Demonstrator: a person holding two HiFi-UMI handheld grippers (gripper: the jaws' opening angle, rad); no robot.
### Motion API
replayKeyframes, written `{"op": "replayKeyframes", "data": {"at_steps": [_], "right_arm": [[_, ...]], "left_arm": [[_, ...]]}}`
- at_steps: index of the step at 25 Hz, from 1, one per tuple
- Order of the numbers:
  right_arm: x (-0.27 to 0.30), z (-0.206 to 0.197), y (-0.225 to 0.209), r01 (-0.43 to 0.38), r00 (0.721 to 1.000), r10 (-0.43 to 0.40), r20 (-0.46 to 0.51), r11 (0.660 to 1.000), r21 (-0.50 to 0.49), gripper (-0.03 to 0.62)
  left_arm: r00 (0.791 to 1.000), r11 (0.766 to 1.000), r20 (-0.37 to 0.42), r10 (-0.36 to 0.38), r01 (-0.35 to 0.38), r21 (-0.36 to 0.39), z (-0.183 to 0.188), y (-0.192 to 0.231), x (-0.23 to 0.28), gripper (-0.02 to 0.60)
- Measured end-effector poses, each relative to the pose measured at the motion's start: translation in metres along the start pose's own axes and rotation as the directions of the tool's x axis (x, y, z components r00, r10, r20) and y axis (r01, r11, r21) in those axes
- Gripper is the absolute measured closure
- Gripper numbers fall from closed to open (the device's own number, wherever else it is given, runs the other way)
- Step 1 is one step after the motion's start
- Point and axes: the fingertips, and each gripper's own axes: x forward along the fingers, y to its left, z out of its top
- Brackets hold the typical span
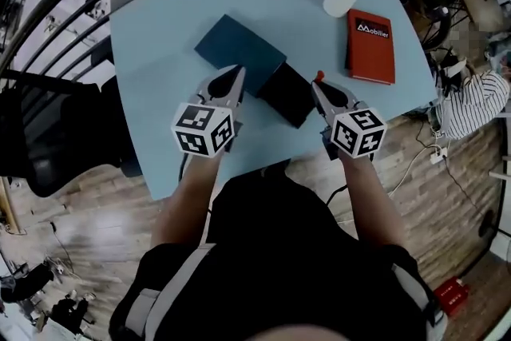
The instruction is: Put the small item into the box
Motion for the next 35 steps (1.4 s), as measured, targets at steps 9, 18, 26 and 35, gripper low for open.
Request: {"op": "replayKeyframes", "data": {"at_steps": [9,18,26,35], "right_arm": [[0.059,-0.052,-0.008,0.018,0.979,-0.021,-0.202,1.000,-0.017,0.577],[0.088,-0.115,-0.009,0.008,0.889,-0.043,-0.456,0.997,-0.079,0.577],[0.103,-0.144,-0.008,0.008,0.800,-0.081,-0.594,0.992,-0.124,0.577],[0.114,-0.162,-0.011,0.024,0.707,-0.160,-0.689,0.979,-0.202,0.576]], "left_arm": [[0.998,0.997,-0.052,-0.040,0.037,-0.063,-0.037,0.028,0.019,0.574],[0.995,0.993,-0.058,-0.080,0.074,-0.096,-0.049,0.038,0.024,0.574],[0.995,0.992,-0.061,-0.084,0.077,-0.104,-0.049,0.053,0.015,0.574],[0.988,0.986,-0.072,-0.134,0.127,-0.105,-0.054,0.042,0.011,0.574]]}}
